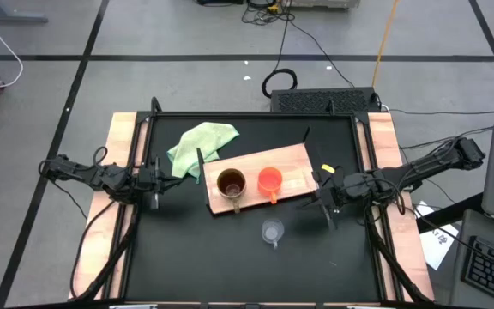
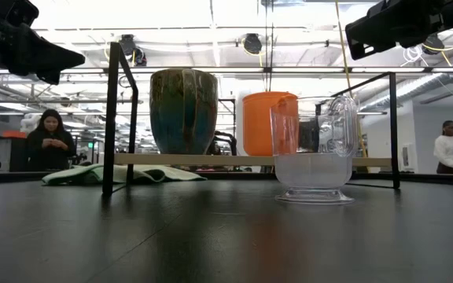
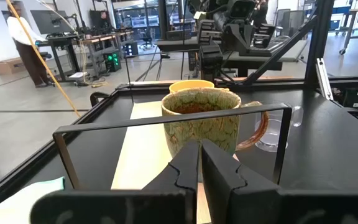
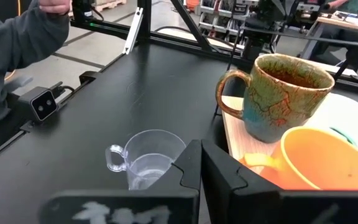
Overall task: Stack small to large cups/mugs on shelf
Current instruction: Put the transparent mug on the shelf
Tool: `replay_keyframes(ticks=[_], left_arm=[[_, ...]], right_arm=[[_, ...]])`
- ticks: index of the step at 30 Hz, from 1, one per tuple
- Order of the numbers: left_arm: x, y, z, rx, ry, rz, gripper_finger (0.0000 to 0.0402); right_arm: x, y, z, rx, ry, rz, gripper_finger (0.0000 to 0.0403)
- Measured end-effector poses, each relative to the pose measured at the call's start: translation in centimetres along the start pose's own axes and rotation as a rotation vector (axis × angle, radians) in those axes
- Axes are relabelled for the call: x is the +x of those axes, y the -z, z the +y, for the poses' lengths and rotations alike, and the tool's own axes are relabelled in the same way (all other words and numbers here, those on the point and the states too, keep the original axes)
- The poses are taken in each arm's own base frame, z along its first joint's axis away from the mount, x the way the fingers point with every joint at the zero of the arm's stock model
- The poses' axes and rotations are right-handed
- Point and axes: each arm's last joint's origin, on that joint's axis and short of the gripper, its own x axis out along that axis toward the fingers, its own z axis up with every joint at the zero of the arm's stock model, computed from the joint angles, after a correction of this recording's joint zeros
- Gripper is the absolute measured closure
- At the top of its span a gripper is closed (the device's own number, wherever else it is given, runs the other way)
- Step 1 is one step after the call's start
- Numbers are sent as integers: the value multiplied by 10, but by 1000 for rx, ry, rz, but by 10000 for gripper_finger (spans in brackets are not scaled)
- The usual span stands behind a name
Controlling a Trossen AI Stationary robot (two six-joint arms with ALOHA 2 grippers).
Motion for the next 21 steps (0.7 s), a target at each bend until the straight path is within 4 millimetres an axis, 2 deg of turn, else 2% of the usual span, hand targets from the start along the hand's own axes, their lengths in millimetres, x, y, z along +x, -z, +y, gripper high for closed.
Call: replay_keyframes(ticks=[21], left_arm=[[0,-2,-4,-19,146,-22,380]], right_arm=[[-14,-9,-2,-52,13,-79,403]])
